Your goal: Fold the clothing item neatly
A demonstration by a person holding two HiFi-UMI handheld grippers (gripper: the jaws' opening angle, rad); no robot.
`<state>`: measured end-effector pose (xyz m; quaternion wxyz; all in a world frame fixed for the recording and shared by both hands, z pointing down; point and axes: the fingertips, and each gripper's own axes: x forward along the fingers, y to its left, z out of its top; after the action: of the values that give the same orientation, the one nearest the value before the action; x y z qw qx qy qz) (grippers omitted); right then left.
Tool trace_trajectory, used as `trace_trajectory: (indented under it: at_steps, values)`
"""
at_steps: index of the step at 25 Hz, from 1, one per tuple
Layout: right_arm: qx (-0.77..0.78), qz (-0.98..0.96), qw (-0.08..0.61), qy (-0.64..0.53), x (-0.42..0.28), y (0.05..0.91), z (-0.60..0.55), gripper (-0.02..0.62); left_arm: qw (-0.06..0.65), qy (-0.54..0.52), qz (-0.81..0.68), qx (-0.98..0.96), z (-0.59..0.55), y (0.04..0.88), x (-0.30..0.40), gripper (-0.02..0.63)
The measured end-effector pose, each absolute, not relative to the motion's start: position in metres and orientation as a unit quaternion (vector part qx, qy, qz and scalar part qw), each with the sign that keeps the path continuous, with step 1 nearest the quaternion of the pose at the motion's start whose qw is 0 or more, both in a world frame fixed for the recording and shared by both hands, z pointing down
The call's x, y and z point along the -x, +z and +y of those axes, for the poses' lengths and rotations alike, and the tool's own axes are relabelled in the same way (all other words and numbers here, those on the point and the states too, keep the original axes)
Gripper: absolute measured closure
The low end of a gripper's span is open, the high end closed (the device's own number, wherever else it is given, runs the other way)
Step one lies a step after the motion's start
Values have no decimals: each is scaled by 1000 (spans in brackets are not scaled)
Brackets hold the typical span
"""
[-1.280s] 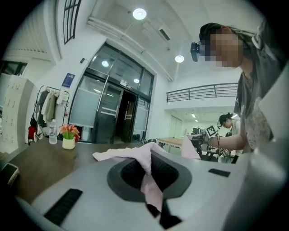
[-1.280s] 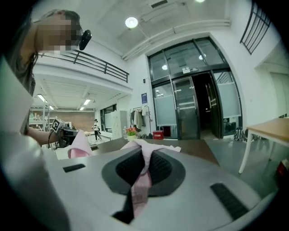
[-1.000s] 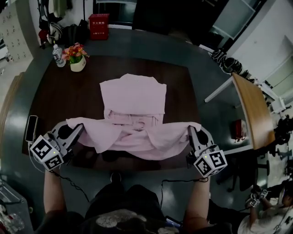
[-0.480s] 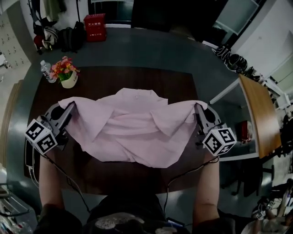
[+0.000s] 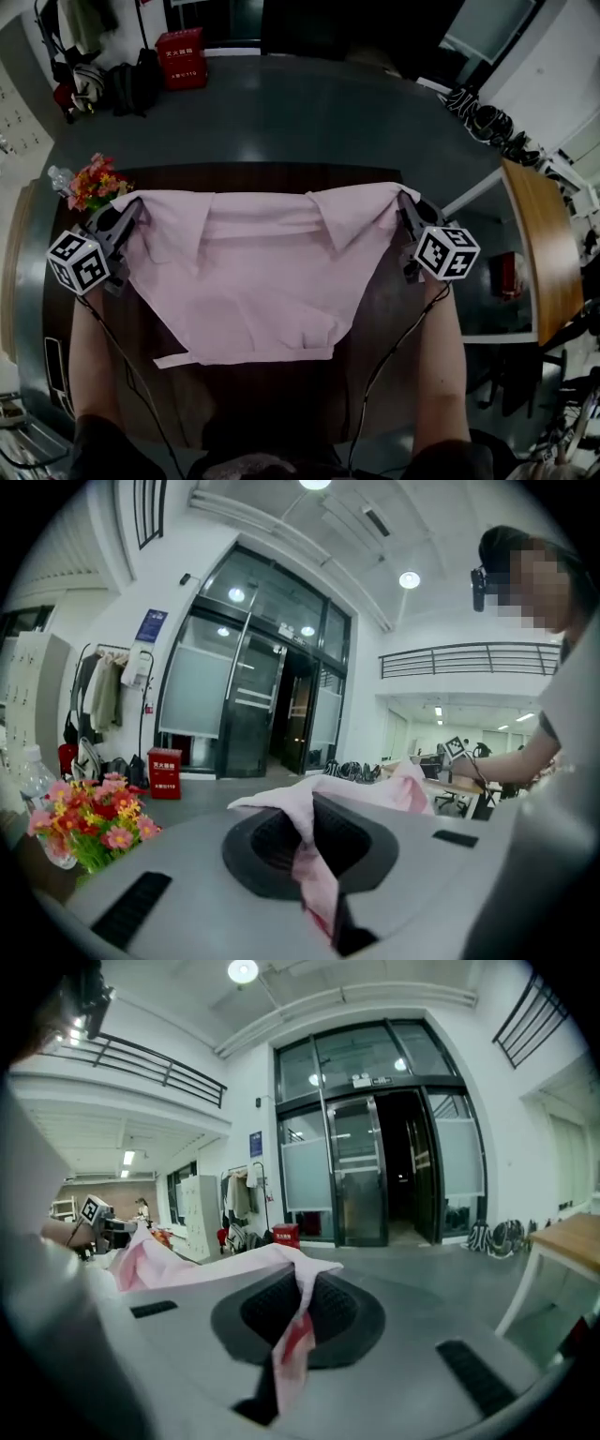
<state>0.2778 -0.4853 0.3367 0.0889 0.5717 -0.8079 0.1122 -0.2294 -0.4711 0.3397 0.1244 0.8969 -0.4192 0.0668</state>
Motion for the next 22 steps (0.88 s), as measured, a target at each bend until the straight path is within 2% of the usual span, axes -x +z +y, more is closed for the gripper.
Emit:
trace_trajectory:
  at_steps: [5, 9, 12, 15, 18, 20, 22]
  values:
    - [-583, -781, 137, 178, -275, 422, -542, 594, 184, 116, -429, -877, -523, 416, 240, 581]
    - [-596, -758, 147, 221, -279, 480, -569, 594, 239, 146, -432, -857, -551, 470, 234, 581]
    - [-608, -737, 175, 239, -284, 511, -579, 587, 248, 185, -448, -839, -564, 497, 232, 580]
    - [-616, -724, 213, 226, -287, 522, -578, 518, 216, 239, -461, -827, -567, 512, 234, 574]
    - [-609, -728, 227, 217, -289, 524, -576, 389, 206, 270, -459, -821, -562, 521, 239, 523]
    - [-607, -726, 231, 225, -294, 525, -570, 351, 215, 272, -461, -817, -557, 524, 246, 442]
    - [-610, -719, 241, 232, -299, 525, -561, 347, 219, 261, -469, -815, -553, 520, 251, 418]
